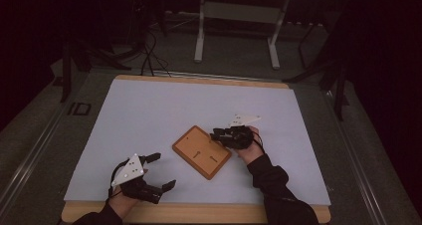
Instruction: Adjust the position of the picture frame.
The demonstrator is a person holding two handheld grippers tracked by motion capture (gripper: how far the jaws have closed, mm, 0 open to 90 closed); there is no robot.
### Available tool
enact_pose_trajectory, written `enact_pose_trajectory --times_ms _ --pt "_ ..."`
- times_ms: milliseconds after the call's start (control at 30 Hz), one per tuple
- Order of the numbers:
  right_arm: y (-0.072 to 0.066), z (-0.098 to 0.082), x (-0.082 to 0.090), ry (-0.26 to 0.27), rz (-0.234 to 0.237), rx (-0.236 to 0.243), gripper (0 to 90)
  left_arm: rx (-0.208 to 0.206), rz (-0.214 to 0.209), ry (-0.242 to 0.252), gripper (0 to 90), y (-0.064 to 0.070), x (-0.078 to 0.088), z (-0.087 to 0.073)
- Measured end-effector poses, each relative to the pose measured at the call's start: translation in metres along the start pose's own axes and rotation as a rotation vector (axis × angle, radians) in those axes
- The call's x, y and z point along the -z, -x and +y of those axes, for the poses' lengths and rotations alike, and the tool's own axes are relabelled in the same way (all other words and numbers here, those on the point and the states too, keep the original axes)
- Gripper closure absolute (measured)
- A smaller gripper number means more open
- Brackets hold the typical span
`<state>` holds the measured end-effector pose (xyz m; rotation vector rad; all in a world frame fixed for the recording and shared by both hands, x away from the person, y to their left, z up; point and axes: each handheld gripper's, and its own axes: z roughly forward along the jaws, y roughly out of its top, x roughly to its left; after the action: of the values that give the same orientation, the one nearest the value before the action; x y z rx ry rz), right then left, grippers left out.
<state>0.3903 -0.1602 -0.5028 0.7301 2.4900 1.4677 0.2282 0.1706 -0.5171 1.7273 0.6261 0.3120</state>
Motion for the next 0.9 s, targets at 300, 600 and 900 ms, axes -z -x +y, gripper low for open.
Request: enact_pose_trajectory --times_ms 300,600,900 --pt "-0.006 -0.002 0.045 0.066 -0.073 -0.032 57.2 0.02 -0.084 0.017 6.9 0.005 -0.001 0.004" --pt "-0.015 -0.017 0.088 0.141 -0.123 -0.112 31.7 0.009 -0.141 -0.091 41.7 0.01 -0.015 0.005" --pt "-0.02 -0.034 0.109 0.206 -0.142 -0.14 14.7 -0.042 -0.079 -0.224 73.4 0.014 -0.04 0.009"
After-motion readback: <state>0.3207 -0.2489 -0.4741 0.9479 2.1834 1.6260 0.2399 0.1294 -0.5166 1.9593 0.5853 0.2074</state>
